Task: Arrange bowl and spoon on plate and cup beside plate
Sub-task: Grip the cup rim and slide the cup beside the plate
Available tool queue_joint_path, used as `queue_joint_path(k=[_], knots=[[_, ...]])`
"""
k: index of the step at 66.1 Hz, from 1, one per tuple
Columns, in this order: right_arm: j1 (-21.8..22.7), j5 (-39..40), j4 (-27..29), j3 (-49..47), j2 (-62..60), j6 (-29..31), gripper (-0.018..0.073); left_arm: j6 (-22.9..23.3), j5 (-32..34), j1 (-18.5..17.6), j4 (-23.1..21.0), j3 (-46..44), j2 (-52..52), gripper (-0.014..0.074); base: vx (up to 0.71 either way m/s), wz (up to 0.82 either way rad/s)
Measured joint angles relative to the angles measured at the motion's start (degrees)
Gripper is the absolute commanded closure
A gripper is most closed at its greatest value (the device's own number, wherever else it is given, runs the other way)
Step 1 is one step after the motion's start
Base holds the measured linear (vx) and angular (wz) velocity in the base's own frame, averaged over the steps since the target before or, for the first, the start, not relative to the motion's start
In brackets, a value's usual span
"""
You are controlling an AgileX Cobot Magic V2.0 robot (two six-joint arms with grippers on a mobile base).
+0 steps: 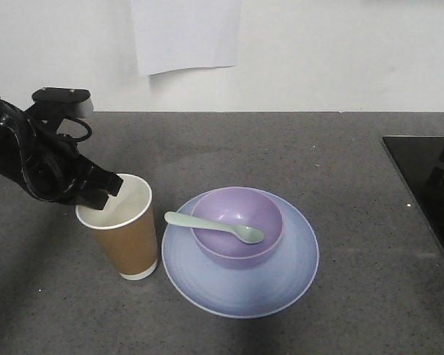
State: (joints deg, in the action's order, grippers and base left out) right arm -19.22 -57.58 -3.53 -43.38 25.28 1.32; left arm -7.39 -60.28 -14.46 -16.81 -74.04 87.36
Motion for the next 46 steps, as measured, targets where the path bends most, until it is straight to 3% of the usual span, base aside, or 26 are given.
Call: queue_joint_path(k=[46], knots=[[0.0,-0.4,0.1,0.0,0.0,0.0,0.0564,0.1,1.8,-0.1,0.5,1.5,1.0,0.0599,0.00,0.00]])
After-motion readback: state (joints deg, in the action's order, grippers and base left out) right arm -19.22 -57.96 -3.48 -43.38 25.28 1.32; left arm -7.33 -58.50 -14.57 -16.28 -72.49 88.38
